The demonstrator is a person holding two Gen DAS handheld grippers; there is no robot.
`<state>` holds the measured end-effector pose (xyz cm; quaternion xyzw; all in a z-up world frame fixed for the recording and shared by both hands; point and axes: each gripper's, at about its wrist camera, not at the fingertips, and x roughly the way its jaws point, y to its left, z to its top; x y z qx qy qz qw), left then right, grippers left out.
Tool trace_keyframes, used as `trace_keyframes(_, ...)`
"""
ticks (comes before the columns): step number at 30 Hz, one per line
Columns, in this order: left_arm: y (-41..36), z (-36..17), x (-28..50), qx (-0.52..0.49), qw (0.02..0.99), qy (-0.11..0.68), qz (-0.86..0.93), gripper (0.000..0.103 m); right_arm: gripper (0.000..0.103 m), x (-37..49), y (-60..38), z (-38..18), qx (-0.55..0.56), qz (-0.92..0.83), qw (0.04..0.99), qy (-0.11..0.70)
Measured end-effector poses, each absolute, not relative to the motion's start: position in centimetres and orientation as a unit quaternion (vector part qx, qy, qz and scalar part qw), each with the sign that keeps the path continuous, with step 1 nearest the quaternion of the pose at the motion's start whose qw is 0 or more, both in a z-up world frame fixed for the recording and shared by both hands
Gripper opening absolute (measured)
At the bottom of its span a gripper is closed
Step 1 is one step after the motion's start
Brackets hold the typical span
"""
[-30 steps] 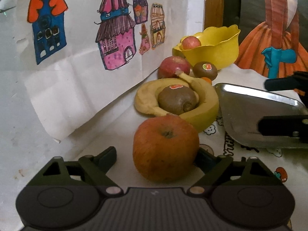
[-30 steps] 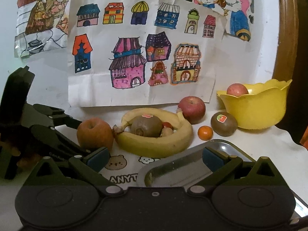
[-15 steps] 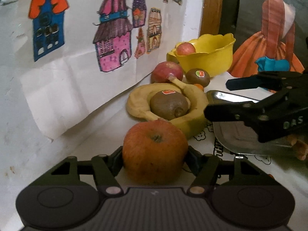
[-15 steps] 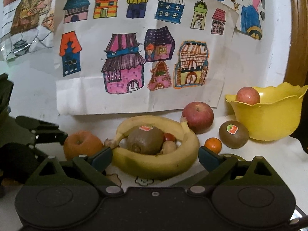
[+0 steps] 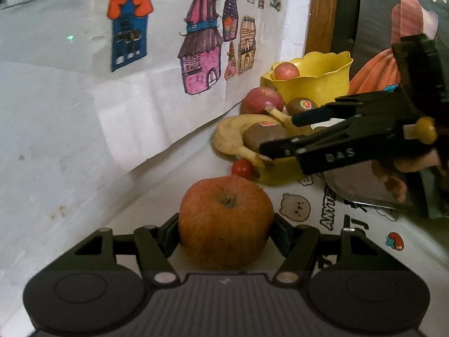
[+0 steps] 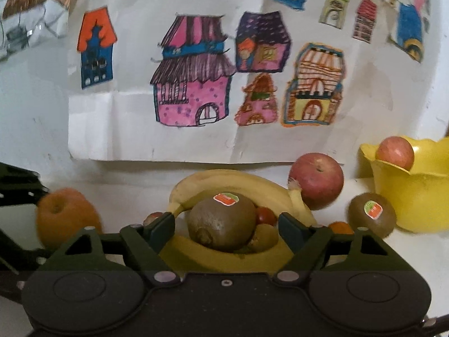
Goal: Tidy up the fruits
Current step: 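Close the left tool on the red apple while the right tool grasps the brown kiwi, then lift the apple with the left tool while the right tool lifts the kiwi toward the tray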
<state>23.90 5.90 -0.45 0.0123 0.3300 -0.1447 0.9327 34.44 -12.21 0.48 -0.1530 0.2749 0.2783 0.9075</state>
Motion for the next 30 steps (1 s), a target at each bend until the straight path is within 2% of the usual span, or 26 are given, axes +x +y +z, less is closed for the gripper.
trace_keyframes(5,6.2,-0.5,23.5,0.013,0.934,0.326,-0.147,0.070,0.075,35.0,-11.5,0.1,-0.174,0.276,0.903,0.278)
trace_keyframes(13,6.2,-0.6,23.5,0.010,0.935,0.323,-0.147,0.070,0.075,36.7,-10.9,-0.6,-0.179,0.288,0.892,0.298)
trace_keyframes(16,6.2,-0.6,23.5,0.010,0.935,0.323,-0.147,0.070,0.071,36.8,-10.9,-0.7,-0.176,0.295,0.890,0.301)
trace_keyframes(18,6.2,-0.5,23.5,0.010,0.935,0.323,-0.147,0.070,0.064,36.6,-10.7,-0.6,-0.180,0.297,0.889,0.300)
trace_keyframes(30,6.1,-0.5,23.5,0.010,0.935,0.324,-0.143,0.070,0.064,36.4,-10.5,-0.7,-0.180,0.304,0.885,0.302)
